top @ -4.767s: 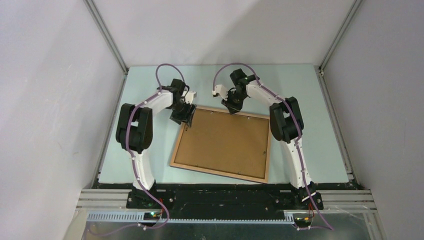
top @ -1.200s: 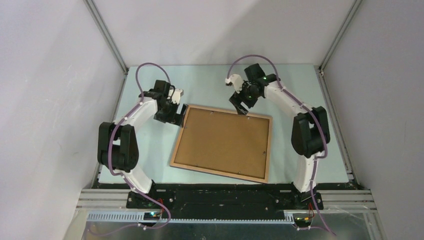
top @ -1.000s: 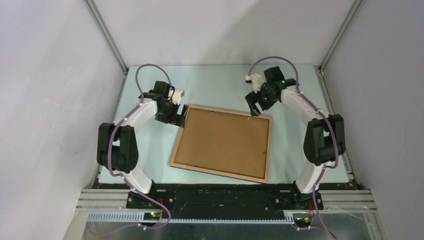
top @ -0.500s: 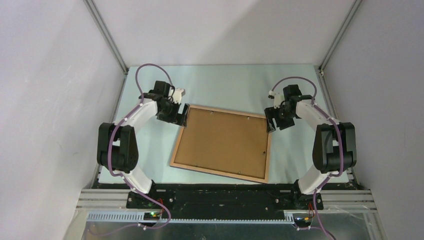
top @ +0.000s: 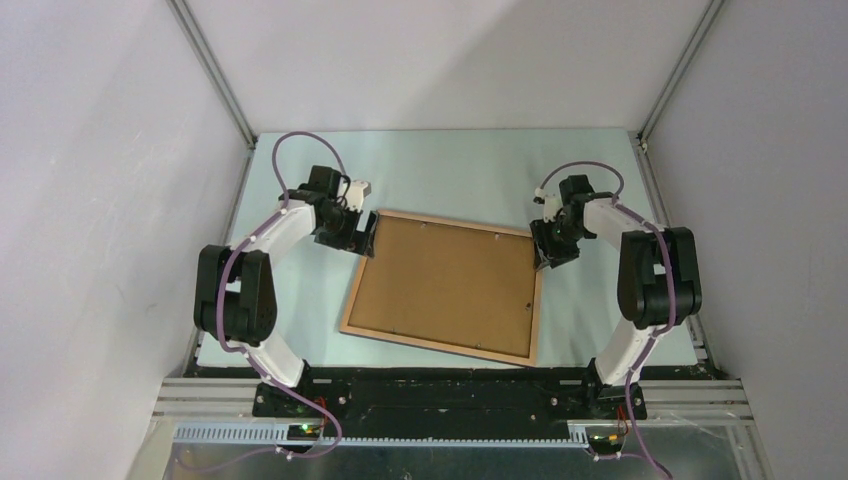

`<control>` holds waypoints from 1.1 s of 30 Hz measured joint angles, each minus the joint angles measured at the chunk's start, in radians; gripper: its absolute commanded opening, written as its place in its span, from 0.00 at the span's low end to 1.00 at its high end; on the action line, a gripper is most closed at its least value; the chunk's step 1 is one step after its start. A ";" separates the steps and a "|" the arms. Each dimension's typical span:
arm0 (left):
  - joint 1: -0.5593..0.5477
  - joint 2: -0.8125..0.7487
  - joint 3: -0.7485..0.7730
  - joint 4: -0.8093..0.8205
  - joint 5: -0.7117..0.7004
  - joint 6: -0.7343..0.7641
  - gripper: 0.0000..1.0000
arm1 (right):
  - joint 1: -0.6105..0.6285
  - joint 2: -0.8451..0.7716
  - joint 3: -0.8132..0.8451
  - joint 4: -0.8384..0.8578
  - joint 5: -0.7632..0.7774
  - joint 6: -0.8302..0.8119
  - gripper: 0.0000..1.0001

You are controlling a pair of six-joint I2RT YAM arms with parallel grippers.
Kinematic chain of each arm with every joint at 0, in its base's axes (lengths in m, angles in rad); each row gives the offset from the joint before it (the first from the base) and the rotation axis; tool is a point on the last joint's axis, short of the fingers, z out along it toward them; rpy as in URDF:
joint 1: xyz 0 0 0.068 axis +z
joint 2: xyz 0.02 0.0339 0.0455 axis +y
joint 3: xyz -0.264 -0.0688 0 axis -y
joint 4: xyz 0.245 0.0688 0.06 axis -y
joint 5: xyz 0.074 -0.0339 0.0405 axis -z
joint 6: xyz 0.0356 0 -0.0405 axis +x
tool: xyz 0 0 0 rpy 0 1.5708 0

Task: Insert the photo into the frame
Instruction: Adjust the photo frame at the center of the board.

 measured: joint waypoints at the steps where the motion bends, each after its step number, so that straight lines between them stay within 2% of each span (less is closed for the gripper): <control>1: 0.000 0.000 0.000 0.000 0.000 0.000 1.00 | 0.003 0.005 0.000 0.003 0.001 0.001 0.48; 8: 0.000 0.000 0.000 0.002 0.008 0.000 1.00 | 0.039 0.026 0.000 0.020 0.013 0.008 0.42; 12: 0.000 0.000 0.000 0.003 0.011 0.000 1.00 | 0.046 0.051 0.022 -0.002 0.020 0.014 0.31; 22: 0.000 -0.002 -0.019 0.006 0.017 0.000 1.00 | 0.036 0.151 0.154 -0.112 -0.002 0.025 0.19; 29: 0.000 -0.002 -0.019 0.006 0.017 0.000 1.00 | 0.032 0.238 0.286 -0.116 -0.037 -0.013 0.21; 31: 0.000 -0.001 -0.019 0.006 0.017 0.000 1.00 | 0.031 0.271 0.335 -0.109 -0.050 -0.019 0.26; 33: 0.000 -0.002 -0.019 0.006 0.016 0.000 1.00 | 0.029 0.302 0.385 -0.103 -0.058 -0.021 0.35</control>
